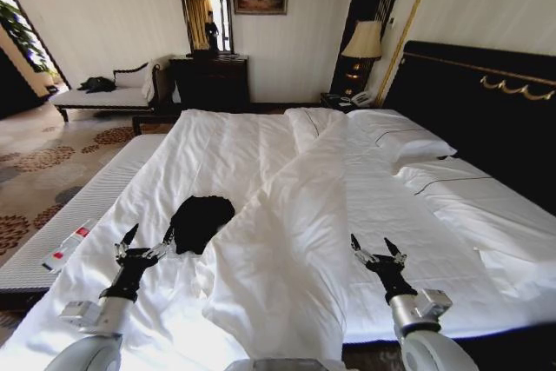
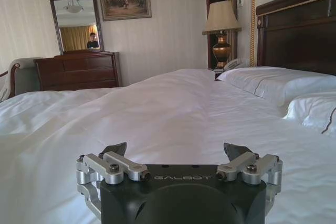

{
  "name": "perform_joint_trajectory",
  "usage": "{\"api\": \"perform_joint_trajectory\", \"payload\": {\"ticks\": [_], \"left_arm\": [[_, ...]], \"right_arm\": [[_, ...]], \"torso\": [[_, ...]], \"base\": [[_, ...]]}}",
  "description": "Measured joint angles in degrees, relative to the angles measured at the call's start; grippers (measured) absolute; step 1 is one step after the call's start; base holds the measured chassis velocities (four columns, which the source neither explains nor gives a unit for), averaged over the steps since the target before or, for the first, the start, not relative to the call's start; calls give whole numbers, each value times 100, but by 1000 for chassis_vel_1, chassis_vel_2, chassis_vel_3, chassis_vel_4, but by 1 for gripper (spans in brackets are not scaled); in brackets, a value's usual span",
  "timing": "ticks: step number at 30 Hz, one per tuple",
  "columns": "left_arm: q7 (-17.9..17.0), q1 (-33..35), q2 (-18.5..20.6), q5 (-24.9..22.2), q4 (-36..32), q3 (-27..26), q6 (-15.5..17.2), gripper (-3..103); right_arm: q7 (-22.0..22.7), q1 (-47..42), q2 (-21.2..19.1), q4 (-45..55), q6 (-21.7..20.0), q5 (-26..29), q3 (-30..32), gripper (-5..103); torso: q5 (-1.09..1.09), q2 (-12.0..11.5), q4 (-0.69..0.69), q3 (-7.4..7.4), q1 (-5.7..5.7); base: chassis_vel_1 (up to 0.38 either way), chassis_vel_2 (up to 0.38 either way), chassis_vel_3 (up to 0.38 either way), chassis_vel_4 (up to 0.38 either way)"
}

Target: Fold the clothes on the bed.

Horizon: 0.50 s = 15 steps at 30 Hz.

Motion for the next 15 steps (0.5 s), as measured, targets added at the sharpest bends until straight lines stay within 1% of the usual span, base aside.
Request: {"api": "perform_joint_trajectory", "payload": {"ticks": [3,6,11,14,15], "left_arm": [[0,-11,-1,8,4,11,0,100],[-1,-23,1,9,9,13,2,100],[-4,-30,-1,11,24,18,5,100],[-8,-29,-2,14,41,22,5,100],[-12,-29,-2,15,44,23,5,100]], "right_arm": [[0,3,24,-21,0,-45,-46,100],[0,3,42,-24,0,-92,-82,100],[0,-10,48,-25,11,-180,-96,100],[0,-18,33,-36,21,-226,-60,100],[0,-25,32,-38,23,-254,-51,100]], "torso": [[1,-1,0,0,2],[0,-1,0,0,2],[-1,1,0,-1,-2],[-4,7,0,-5,-9],[-6,8,0,-6,-10]], "base": [[182,-34,-197,16],[292,-25,-304,37],[367,-67,-370,68],[294,-43,-239,38],[141,2,-169,18]]}}
